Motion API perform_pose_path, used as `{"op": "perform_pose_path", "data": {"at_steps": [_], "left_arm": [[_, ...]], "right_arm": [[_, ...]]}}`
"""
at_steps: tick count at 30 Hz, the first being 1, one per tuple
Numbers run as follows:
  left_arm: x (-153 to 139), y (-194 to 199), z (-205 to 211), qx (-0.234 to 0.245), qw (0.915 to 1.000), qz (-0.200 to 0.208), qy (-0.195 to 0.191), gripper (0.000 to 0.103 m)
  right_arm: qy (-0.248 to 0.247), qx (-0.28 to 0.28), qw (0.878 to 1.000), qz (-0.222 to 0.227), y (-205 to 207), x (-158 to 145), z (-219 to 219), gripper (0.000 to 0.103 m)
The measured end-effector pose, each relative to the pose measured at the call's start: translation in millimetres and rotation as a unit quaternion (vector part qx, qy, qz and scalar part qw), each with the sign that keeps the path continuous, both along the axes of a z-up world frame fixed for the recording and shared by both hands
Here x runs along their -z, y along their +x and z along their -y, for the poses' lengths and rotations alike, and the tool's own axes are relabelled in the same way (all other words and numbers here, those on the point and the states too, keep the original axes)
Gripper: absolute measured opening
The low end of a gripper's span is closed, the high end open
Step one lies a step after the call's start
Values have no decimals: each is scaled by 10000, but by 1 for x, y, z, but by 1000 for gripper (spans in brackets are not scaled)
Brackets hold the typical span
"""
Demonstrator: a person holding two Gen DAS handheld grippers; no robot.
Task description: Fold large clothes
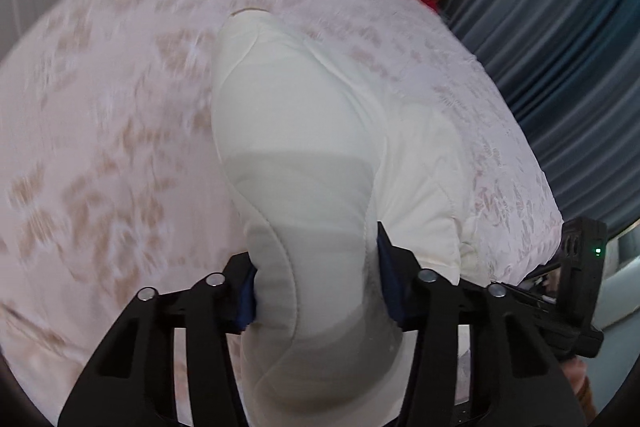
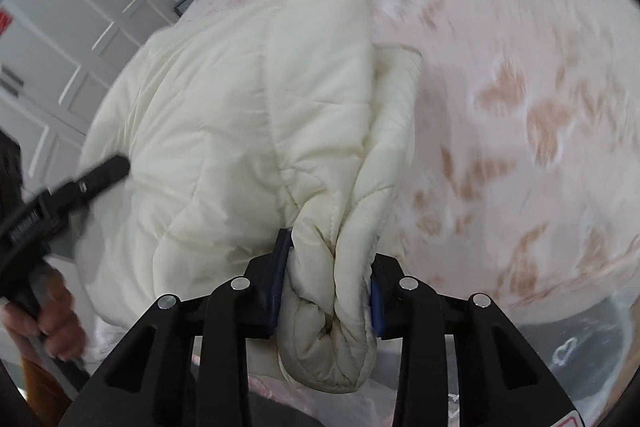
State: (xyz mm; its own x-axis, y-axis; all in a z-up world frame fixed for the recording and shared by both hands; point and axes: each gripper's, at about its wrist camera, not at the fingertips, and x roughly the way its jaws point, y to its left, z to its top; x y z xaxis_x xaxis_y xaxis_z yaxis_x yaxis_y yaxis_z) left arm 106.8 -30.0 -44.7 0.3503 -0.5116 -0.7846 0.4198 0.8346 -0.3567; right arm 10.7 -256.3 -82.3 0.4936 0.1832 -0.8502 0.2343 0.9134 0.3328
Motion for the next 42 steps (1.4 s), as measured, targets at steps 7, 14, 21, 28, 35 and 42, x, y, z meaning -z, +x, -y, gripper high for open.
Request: {"op": "perform_pose_path", "data": {"at_steps": [7, 14, 21, 28, 35, 42], "left_arm": [[-45, 18, -8, 164, 9968, 787, -42, 46], [-67, 48, -18, 149, 9907, 1349, -73, 46], [-40, 85, -28, 76, 9921, 1236, 207, 47], [19, 106, -36, 22, 9953, 763, 590, 47], [42, 104, -41, -44, 9955, 663, 677, 49], [45, 103, -40, -33, 9948, 720, 715, 49]], "right_arm": [[-666, -64, 9958, 618, 29, -41, -23, 31], [-855, -8, 9926, 862, 65, -54, -33, 31], [-822, -16, 9951, 552, 97, -25, -48, 31], [-900, -87, 9957, 176, 110, 13, -57, 31], [-907, -95, 9958, 16, 110, 27, -61, 32], [-928, 16, 9954, 230, 104, 18, -61, 31]]}}
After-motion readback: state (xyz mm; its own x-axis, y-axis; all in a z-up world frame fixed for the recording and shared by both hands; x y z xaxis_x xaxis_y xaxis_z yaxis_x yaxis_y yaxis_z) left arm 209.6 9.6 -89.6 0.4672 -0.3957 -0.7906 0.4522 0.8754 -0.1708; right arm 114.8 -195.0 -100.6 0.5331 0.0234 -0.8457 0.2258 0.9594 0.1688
